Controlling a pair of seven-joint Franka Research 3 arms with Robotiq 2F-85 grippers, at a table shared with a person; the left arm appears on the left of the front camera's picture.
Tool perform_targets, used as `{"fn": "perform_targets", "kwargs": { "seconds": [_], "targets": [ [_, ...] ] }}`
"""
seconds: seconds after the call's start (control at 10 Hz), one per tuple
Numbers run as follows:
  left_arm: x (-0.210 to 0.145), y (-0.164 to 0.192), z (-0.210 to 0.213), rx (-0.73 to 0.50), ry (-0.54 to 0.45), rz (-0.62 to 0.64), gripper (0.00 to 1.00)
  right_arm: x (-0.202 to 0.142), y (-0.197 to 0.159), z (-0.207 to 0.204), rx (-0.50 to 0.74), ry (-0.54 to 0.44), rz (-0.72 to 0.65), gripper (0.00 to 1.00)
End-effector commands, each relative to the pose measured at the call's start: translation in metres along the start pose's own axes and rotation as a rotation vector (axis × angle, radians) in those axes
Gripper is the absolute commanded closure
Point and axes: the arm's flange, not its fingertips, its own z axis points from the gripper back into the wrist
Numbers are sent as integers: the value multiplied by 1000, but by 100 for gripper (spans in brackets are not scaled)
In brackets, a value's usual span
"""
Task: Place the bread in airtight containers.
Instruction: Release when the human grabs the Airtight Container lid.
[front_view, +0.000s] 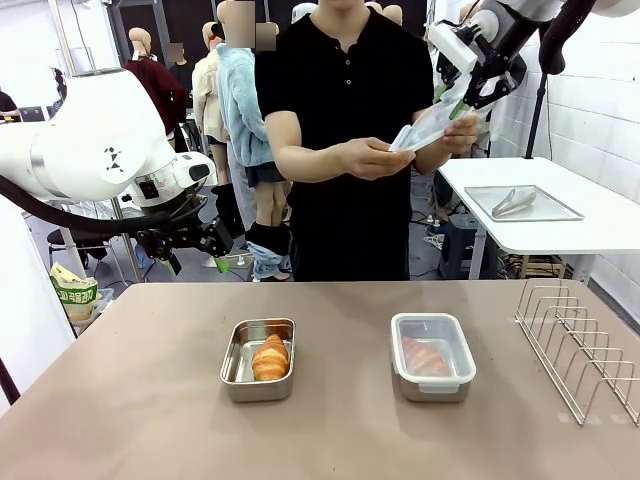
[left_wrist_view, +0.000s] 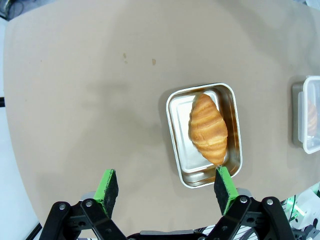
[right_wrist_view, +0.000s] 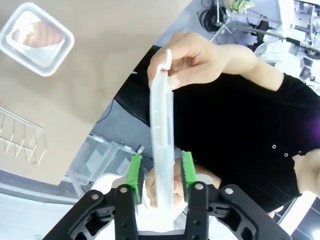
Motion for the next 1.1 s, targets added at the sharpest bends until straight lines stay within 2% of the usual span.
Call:
{"fn": "perform_targets", "kwargs": {
  "seconds": [0.0, 0.9, 1.0],
  "targets": [
    [2, 2, 1, 8, -3, 10, 0, -2, -4, -2, 44, 8, -20, 0],
    [2, 2, 1, 8, -3, 10, 0, -6, 2, -3, 58, 6, -29, 0],
    [2, 2, 1, 8, -3, 10, 0, -6, 5, -3, 29, -6, -21, 0]
  ]
}}
